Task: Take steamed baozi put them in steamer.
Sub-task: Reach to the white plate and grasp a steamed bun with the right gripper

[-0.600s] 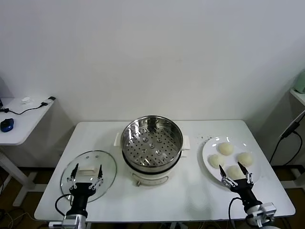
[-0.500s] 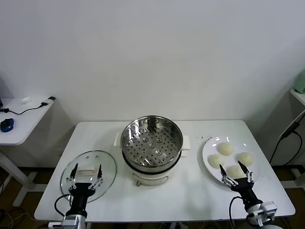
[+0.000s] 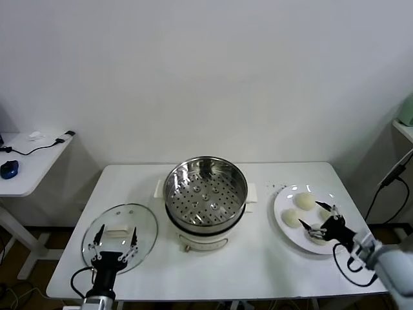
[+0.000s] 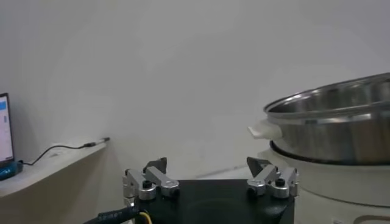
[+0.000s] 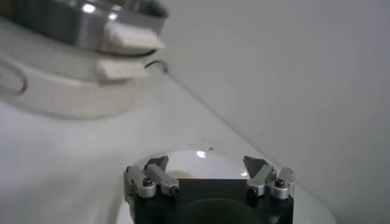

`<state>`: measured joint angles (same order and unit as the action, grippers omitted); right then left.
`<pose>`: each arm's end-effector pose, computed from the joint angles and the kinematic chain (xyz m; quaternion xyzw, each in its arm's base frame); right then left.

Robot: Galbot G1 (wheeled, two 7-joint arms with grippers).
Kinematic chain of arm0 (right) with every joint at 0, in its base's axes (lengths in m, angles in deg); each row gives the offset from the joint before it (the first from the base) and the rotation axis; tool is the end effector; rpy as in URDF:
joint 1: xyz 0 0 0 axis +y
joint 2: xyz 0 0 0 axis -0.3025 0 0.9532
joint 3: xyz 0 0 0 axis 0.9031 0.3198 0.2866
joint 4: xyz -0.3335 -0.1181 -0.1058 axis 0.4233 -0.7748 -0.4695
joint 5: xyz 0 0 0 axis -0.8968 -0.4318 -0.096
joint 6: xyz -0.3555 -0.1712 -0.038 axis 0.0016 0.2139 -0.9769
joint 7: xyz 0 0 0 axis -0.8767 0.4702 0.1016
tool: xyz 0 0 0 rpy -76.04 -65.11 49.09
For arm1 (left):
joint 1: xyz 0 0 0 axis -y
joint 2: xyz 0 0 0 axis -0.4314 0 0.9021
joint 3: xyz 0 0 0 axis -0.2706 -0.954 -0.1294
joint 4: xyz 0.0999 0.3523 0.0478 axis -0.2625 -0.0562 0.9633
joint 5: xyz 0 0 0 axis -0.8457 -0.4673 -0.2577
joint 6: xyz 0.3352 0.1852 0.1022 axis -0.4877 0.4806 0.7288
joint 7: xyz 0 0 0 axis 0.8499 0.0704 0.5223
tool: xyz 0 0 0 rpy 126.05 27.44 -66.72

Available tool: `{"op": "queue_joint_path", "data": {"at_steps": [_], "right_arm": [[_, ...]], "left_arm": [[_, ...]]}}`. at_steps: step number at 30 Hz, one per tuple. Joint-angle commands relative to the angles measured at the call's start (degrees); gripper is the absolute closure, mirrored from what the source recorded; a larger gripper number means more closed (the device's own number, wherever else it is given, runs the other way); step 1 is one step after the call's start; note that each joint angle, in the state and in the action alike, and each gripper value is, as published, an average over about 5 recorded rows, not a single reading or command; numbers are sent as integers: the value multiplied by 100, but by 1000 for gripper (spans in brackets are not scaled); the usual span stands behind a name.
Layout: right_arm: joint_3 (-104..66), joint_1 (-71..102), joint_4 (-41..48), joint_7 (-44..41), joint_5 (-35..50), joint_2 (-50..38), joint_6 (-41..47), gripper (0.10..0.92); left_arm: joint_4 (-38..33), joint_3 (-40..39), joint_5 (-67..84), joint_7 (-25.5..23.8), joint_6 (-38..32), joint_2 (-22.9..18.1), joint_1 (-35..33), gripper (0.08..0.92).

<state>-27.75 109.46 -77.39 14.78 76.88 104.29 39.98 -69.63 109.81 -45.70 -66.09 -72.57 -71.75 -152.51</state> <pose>0.3851 -0.2817 -0.2558 0.3457 -0.8204 0.3912 0.2334 0.1620 0.0593 -0.3768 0.0258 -0.9910 -0.1288 0.0265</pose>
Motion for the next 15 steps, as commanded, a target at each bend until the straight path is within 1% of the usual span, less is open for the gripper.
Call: {"op": "queue_joint_path", "data": {"at_steps": [1, 4, 6, 11, 15], "right_arm": [[3221, -3642, 1465, -2298, -925, -1707, -35, 203], [4240, -4761, 2096, -2564, -1554, -1341, -536, 203], [4788, -5446, 2548, -2678, -1826, -1014, -777, 203], [6249, -6949, 3576, -2897, -1909, -97, -1124, 203], [6982, -7676, 4393, -3016, -2009, 706, -1400, 203]], "left_arm": [[59, -37, -11, 6, 5, 75, -12, 177], [106, -47, 6, 17, 29, 80, 23, 177], [106, -40, 41, 22, 65, 83, 42, 177], [130, 7, 145, 45, 163, 97, 100, 177], [103, 57, 273, 105, 273, 103, 95, 177]]}}
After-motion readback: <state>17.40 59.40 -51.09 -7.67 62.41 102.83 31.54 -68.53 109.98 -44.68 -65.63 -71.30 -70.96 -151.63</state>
